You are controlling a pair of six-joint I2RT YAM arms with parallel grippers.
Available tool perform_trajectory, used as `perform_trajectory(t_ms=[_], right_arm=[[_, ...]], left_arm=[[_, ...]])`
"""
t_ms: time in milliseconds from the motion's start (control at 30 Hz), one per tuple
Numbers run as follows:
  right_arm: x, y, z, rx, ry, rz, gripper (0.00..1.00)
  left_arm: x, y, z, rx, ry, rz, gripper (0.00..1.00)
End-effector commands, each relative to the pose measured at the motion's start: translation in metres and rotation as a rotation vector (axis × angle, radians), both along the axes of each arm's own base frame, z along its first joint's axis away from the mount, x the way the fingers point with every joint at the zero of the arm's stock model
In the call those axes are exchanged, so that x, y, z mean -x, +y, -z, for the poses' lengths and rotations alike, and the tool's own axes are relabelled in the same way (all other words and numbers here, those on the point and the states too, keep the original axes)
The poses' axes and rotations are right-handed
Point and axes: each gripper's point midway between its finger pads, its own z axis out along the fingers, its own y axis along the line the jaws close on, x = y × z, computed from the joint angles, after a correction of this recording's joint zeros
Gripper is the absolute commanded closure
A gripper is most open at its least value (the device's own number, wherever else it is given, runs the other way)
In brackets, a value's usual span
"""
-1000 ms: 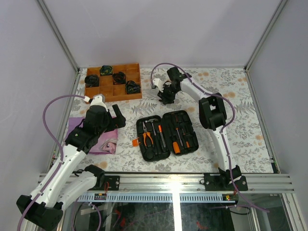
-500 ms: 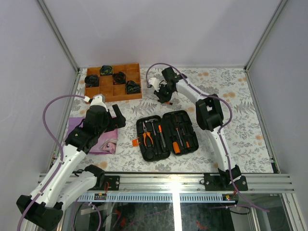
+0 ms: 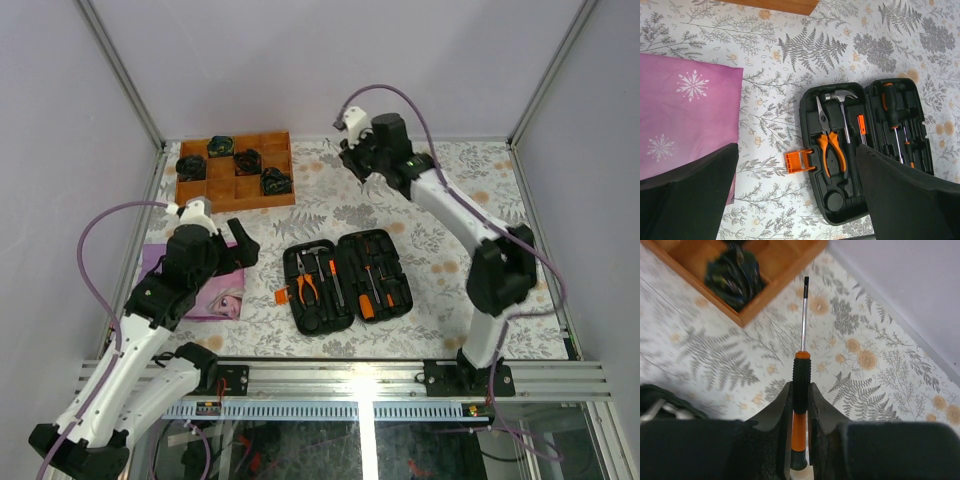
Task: Sort the tools into containers
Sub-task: Pick up the screwdriver from the center of the board.
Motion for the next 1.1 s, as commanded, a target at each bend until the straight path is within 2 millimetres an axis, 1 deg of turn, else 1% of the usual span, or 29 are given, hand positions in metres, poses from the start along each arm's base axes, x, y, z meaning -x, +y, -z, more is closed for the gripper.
perform_trajectory(t_ms=[0,33,67,133,167,200,233,300,433,467,533,600,733,767,800,833,933,967,1067], right_arm=[[0.029,-0.003,-0.063,-0.355,-0.015,0.168,1.0],[0.043,-0.006,-0.08,-0.449,-0.007,0.187,1.0],[0.056,-0.004,-0.088,-0.543,0.027,0.195,1.0],[0.084,0.005,-0.099,-0.701,0.09,0.137,1.0],[0.097,0.007,-0.101,-0.767,0.135,0.125,1.0],[0.107,0.007,-0.096,-0.814,0.18,0.131,1.0],[0.116,0.007,-0.099,-0.867,0.221,0.13,1.0],[0.131,0.005,-0.093,-0.906,0.276,0.134,1.0],[0.154,-0.004,-0.076,-0.957,0.364,0.177,1.0],[0.162,-0.005,-0.075,-0.975,0.377,0.168,1.0],[0.175,-0.009,-0.068,-1.026,0.422,0.173,1.0],[0.185,-0.013,-0.063,-1.076,0.46,0.185,1.0],[0.206,-0.014,-0.062,-1.17,0.517,0.173,1.0],[0.212,-0.012,-0.062,-1.178,0.523,0.169,1.0],[0.217,-0.011,-0.063,-1.188,0.518,0.167,1.0],[0.224,-0.01,-0.067,-1.199,0.509,0.155,1.0],[0.241,-0.003,-0.073,-1.222,0.496,0.123,1.0],[0.245,-0.002,-0.073,-1.232,0.498,0.114,1.0],[0.257,0.002,-0.082,-1.27,0.499,0.067,1.0]], left_arm=[[-0.008,-0.015,-0.018,0.042,-0.051,0.066,0.0],[-0.009,-0.018,-0.02,0.055,-0.056,0.079,0.0],[-0.01,-0.022,-0.023,0.068,-0.062,0.091,0.0],[-0.013,-0.029,-0.03,0.096,-0.079,0.111,0.0],[-0.014,-0.033,-0.033,0.115,-0.088,0.125,0.0],[-0.014,-0.038,-0.037,0.139,-0.098,0.144,0.0],[-0.013,-0.045,-0.04,0.168,-0.104,0.168,0.0],[-0.011,-0.058,-0.044,0.224,-0.112,0.199,0.0],[-0.001,-0.09,-0.053,0.354,-0.15,0.239,0.0],[0.003,-0.1,-0.055,0.376,-0.166,0.255,0.0],[0.01,-0.12,-0.054,0.42,-0.176,0.272,0.0],[0.018,-0.14,-0.05,0.433,-0.181,0.293,0.0],[0.032,-0.183,-0.04,0.437,-0.173,0.358,0.01],[0.036,-0.193,-0.038,0.436,-0.166,0.378,0.02],[0.038,-0.204,-0.032,0.429,-0.155,0.397,0.04],[0.04,-0.212,-0.031,0.433,-0.149,0.415,0.06],[0.043,-0.228,-0.029,0.445,-0.137,0.446,0.17],[0.044,-0.231,-0.028,0.449,-0.134,0.452,0.2],[0.044,-0.232,-0.027,0.457,-0.133,0.452,0.26]])
